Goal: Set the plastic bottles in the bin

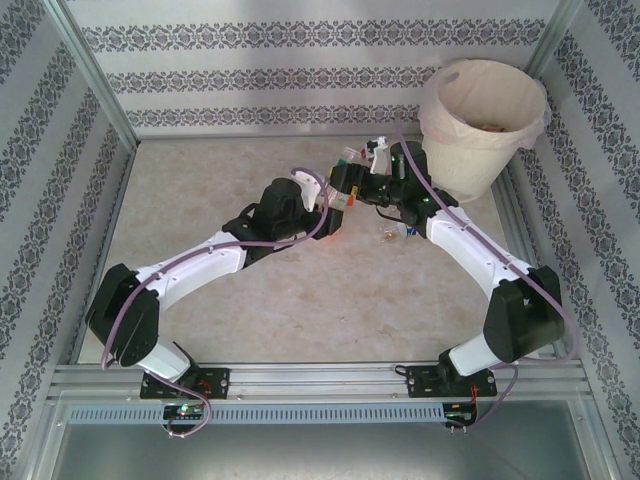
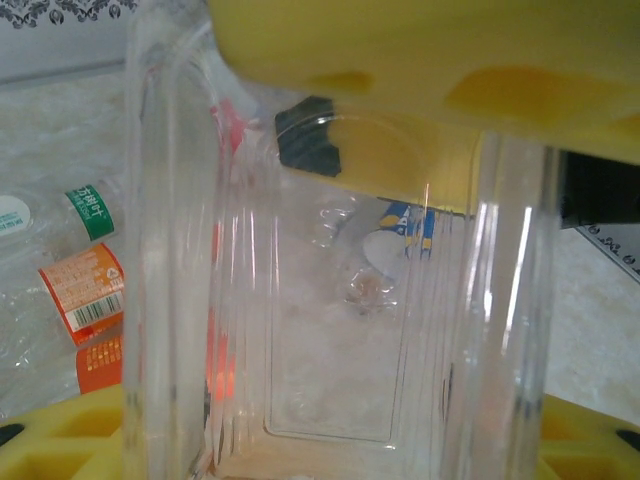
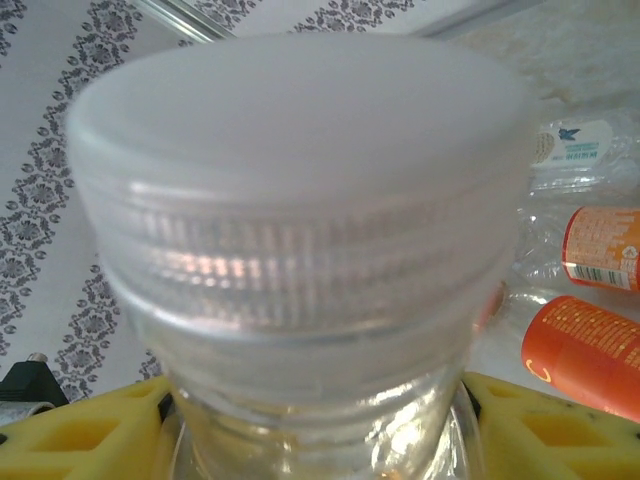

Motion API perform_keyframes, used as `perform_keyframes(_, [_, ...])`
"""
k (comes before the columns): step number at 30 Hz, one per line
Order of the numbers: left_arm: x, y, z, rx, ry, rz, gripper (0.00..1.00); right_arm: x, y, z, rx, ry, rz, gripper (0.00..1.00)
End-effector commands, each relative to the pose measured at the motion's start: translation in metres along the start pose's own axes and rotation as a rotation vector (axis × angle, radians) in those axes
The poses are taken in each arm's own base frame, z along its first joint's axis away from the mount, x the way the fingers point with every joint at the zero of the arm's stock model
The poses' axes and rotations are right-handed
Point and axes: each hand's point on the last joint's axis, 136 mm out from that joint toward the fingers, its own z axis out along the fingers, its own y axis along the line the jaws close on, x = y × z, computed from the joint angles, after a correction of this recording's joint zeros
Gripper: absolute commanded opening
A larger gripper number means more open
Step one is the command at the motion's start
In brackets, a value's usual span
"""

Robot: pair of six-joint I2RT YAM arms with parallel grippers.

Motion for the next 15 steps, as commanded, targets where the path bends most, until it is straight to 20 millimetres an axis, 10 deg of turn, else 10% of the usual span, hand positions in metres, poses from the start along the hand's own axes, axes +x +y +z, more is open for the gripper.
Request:
perform_keyframes(1, [-0.035, -0.013, -0.005, 0.049, -0.082, 0.024, 0.5, -0.009, 0.003, -0.008, 0.01, -0.033, -0.005, 0.62])
perform_keyframes(7, [-0.045, -0.016, -0.009, 0.07, -0.106, -0.027, 1.0, -0.028, -0.003, -0.019, 0.041, -0.098, -0.02, 0.59])
perform_keyframes(15, [-0.057, -0.001, -0.031, 0.003, -0.203, -0.098, 1.0, -0.096, -0.024, -0.062, 0.146, -0.302, -0.044, 0.56])
